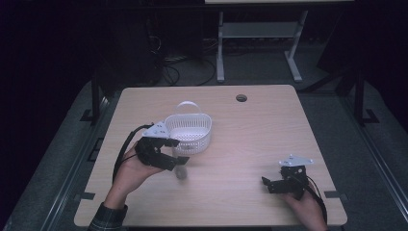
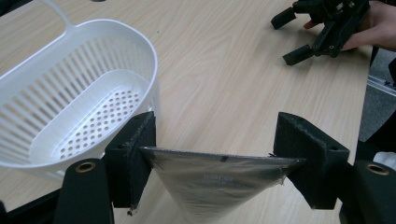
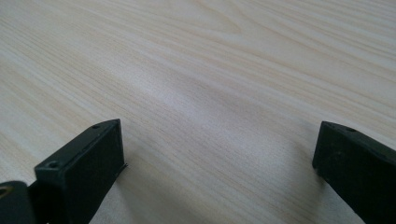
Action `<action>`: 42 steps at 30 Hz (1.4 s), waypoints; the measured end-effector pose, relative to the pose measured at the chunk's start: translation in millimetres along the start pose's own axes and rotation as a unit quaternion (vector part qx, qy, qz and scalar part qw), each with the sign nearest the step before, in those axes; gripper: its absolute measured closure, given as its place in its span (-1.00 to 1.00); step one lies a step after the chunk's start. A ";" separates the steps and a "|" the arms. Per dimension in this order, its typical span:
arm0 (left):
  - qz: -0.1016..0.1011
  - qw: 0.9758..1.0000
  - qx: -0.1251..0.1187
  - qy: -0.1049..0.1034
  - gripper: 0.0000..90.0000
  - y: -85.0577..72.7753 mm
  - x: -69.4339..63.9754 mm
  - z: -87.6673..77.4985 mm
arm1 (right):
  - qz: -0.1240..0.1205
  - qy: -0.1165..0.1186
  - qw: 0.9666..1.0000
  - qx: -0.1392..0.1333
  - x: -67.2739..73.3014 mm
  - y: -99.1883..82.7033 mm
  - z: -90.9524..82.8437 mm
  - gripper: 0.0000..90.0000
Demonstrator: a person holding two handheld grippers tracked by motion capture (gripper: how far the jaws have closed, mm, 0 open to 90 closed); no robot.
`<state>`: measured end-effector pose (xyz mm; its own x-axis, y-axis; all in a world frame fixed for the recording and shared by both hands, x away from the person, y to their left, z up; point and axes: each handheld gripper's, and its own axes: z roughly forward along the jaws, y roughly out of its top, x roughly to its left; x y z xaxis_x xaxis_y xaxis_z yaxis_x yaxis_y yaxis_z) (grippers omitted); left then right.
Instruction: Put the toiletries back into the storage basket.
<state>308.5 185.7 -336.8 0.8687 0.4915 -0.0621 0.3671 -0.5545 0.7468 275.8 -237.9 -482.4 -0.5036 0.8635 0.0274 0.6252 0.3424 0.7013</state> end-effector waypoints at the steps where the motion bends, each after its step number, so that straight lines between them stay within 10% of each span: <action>1: 0.000 1.000 0.000 0.000 -0.34 0.0 0.0 0.0 | 0.000 0.000 1.000 0.000 0.0 0.0 0.0 -0.97; 42: -0.030 0.998 -0.012 0.048 -0.34 2.7 35.3 -50.3 | 0.000 -0.001 1.000 0.000 0.0 0.0 0.0 -0.97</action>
<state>323.5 235.4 -303.7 0.8088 0.5865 -0.0436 0.4084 -0.5068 0.7592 275.8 -238.0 -482.4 -0.5027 0.8641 0.0254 0.6246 0.3428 0.7017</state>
